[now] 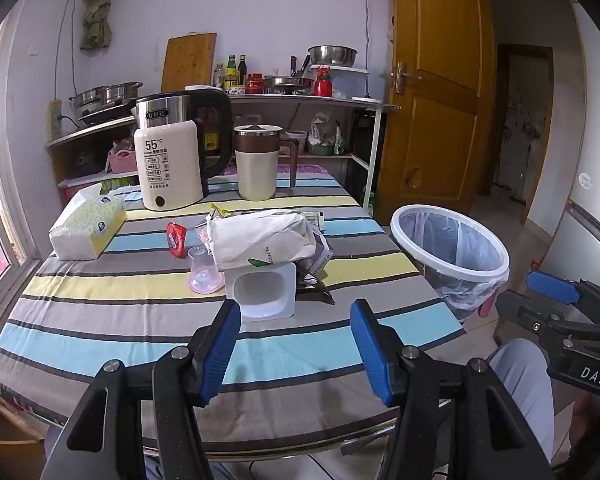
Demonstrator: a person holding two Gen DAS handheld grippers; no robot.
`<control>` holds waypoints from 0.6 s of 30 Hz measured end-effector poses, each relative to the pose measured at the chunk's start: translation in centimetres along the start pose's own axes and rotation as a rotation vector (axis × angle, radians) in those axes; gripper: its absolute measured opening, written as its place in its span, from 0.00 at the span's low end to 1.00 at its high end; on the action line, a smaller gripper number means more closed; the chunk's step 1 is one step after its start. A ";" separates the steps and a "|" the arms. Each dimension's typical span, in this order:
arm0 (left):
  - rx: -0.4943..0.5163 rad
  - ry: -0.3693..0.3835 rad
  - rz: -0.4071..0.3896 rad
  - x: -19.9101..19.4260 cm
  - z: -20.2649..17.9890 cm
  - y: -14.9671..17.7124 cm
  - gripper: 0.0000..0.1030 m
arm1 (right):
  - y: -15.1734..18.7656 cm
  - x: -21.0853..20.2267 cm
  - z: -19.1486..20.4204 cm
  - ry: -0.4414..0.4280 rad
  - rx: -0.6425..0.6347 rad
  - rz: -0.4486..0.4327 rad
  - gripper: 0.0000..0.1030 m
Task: Collect trash
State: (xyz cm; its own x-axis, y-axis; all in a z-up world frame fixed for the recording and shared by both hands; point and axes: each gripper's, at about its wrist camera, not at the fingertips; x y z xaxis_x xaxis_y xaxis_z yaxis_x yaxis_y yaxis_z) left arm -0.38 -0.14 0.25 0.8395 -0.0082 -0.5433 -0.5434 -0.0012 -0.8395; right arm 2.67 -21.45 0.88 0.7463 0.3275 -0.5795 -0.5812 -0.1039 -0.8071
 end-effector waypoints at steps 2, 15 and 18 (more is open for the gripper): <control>-0.006 0.002 0.000 0.4 0.2 0.1 0.55 | 0.0 0.0 0.1 0.002 -0.001 0.001 0.69; -0.011 0.014 0.003 0.5 0.4 0.0 0.55 | 0.0 0.1 0.0 0.003 -0.002 0.004 0.69; -0.010 0.015 0.003 0.5 0.4 0.0 0.55 | 0.0 0.1 0.0 0.004 -0.003 0.005 0.69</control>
Point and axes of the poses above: each gripper's, at about its wrist camera, not at the fingertips, and x roughly the way its jaws point, z to its left, y to its underside, and after that the axes turned 3 degrees about x, right-handed
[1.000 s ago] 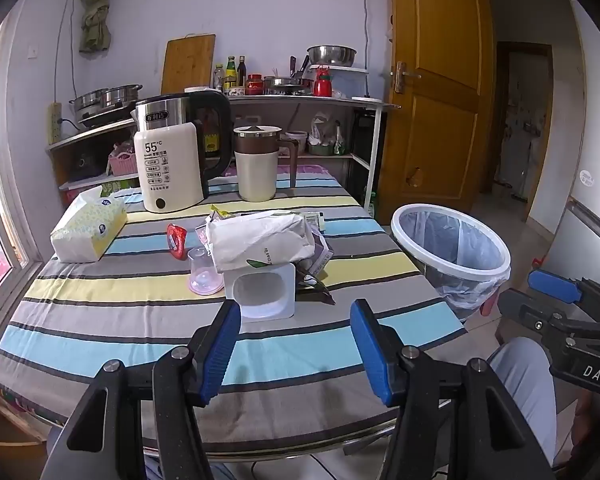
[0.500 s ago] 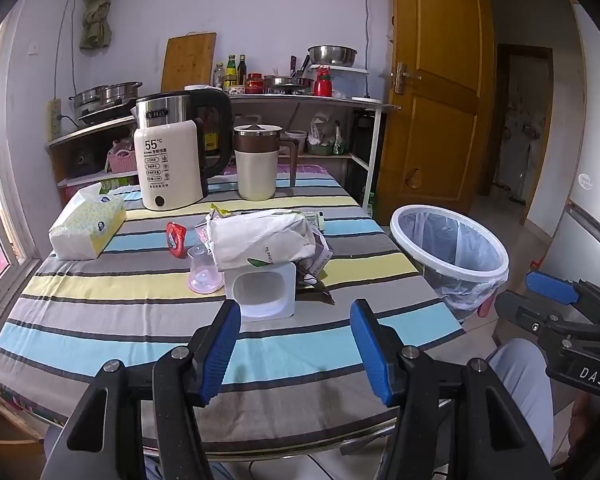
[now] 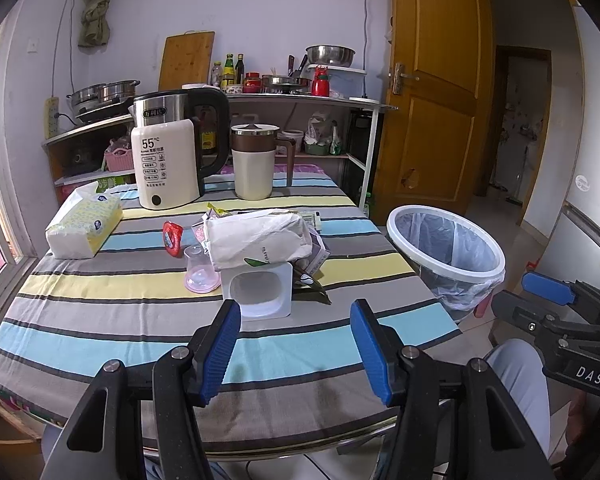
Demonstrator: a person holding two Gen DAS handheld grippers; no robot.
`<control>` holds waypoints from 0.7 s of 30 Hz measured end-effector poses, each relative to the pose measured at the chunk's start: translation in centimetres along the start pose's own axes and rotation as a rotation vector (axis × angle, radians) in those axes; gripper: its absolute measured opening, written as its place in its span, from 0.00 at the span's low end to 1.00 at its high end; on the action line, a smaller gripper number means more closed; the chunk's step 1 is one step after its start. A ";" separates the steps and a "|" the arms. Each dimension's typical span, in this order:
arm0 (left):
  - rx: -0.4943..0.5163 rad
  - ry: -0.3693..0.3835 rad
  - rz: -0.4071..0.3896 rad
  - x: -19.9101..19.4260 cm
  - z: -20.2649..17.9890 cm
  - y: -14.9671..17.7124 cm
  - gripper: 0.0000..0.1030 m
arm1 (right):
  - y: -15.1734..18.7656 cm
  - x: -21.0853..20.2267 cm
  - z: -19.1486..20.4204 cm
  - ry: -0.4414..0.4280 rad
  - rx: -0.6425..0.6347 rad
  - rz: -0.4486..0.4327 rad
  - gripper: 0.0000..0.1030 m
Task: Collect trash
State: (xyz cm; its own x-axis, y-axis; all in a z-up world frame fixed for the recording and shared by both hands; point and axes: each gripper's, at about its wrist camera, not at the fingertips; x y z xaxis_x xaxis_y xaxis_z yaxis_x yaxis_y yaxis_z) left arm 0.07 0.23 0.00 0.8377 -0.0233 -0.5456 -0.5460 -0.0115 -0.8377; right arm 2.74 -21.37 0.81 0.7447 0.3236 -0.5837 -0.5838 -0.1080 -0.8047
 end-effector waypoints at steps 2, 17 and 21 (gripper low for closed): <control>-0.001 0.001 -0.001 0.0 0.0 0.0 0.55 | 0.0 0.0 0.0 0.000 -0.001 0.000 0.69; -0.001 -0.001 -0.001 0.0 0.0 0.0 0.55 | 0.0 0.1 0.0 -0.001 -0.001 0.001 0.69; -0.002 0.000 0.000 0.0 0.1 0.0 0.55 | 0.0 0.1 0.0 0.001 -0.001 0.002 0.69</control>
Point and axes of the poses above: each gripper's, at about its wrist camera, not at the fingertips, and x roughly the way its jaws point, z to its left, y to its underside, and after that the axes turned 3 degrees about x, right-handed
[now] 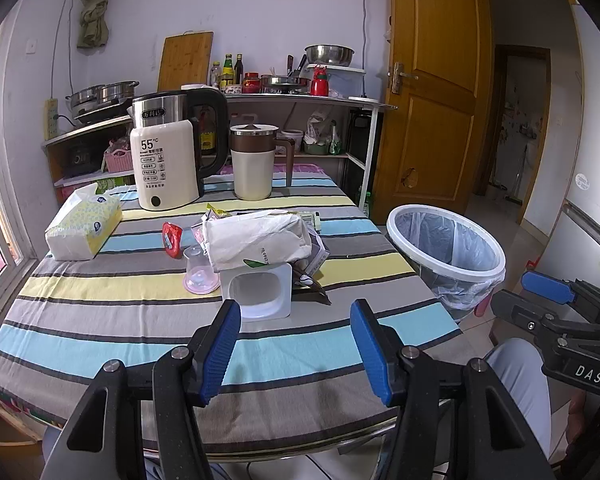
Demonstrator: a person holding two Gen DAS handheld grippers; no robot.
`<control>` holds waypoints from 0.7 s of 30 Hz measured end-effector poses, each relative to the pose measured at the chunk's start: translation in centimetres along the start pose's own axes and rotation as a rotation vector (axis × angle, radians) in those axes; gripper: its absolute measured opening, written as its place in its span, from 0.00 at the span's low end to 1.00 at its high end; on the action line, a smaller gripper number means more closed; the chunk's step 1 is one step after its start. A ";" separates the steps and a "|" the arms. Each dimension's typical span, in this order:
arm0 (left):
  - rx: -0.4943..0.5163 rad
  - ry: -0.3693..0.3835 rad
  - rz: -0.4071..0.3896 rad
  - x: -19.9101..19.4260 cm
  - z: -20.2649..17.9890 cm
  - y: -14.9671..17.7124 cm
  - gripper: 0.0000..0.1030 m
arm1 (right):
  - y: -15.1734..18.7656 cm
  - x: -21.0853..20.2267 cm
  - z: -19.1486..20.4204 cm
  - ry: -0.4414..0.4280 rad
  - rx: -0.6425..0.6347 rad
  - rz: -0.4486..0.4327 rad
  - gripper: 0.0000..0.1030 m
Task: Collect trash
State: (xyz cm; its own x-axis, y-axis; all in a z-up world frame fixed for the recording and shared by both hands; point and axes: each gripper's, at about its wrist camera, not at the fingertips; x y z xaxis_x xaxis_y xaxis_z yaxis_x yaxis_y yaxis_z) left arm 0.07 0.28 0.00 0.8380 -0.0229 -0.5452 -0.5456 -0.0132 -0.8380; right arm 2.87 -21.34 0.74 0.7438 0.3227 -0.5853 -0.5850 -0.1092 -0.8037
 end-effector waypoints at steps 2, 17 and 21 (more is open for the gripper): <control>-0.001 0.001 0.000 0.0 0.0 0.0 0.55 | 0.0 0.0 0.0 0.000 0.000 0.000 0.69; 0.000 0.000 0.001 0.0 0.0 0.0 0.55 | 0.0 0.1 0.0 0.001 0.001 0.002 0.69; 0.000 0.001 0.000 0.0 0.0 0.0 0.55 | 0.0 0.1 0.0 0.000 0.001 0.003 0.69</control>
Point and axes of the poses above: each gripper's, at about its wrist camera, not at the fingertips, and x roughly the way its jaws point, z to its left, y to its underside, and after that the axes turned 3 degrees about x, right-handed
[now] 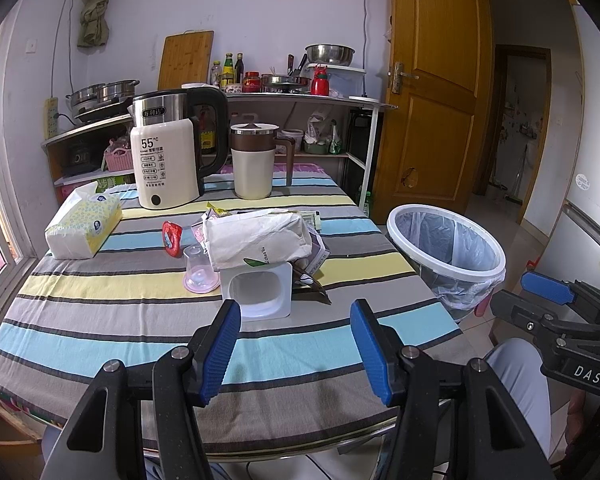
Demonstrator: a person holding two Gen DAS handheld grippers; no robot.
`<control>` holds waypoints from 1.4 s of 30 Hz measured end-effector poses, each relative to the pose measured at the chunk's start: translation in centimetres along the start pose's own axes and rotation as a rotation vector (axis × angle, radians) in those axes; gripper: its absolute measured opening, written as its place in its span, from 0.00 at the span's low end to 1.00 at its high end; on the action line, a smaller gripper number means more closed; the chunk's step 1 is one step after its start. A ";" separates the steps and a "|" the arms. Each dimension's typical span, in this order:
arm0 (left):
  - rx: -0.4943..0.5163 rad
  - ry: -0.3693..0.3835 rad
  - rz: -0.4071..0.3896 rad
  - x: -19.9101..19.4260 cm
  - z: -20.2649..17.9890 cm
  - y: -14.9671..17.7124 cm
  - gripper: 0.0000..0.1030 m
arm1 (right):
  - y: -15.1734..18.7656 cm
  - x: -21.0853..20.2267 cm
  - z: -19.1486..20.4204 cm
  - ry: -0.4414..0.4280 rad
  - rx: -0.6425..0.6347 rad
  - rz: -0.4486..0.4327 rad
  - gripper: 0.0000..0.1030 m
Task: Collect trash
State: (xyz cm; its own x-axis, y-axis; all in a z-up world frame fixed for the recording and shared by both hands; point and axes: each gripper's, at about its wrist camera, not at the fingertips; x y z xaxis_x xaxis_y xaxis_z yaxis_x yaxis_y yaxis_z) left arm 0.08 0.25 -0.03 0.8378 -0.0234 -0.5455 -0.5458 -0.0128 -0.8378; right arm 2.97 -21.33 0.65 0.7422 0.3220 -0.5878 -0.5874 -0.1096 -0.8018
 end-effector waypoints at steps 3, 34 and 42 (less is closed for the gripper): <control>0.000 0.000 0.000 0.0 0.0 0.0 0.55 | 0.0 0.0 0.0 0.000 0.000 -0.001 0.69; -0.037 0.009 0.067 4.2 2.3 -0.2 0.55 | -0.8 4.1 0.8 -0.038 -0.035 0.055 0.69; -0.076 0.013 0.014 5.4 4.9 -2.7 0.68 | -1.6 6.3 1.8 -0.079 -0.064 0.076 0.69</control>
State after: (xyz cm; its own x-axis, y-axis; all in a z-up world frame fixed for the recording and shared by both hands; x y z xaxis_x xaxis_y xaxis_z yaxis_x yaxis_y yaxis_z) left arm 6.13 5.04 -0.86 0.8302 -0.0367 -0.5562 -0.5571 -0.0884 -0.8257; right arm 8.02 -17.40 -1.57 0.6667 0.3836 -0.6390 -0.6174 -0.1959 -0.7618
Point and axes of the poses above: each gripper's, at about its wrist camera, not at the fingertips, and x roughly the way its jaws point, z to its left, y to its underside, and after that the axes turned 3 degrees about x, right-handed
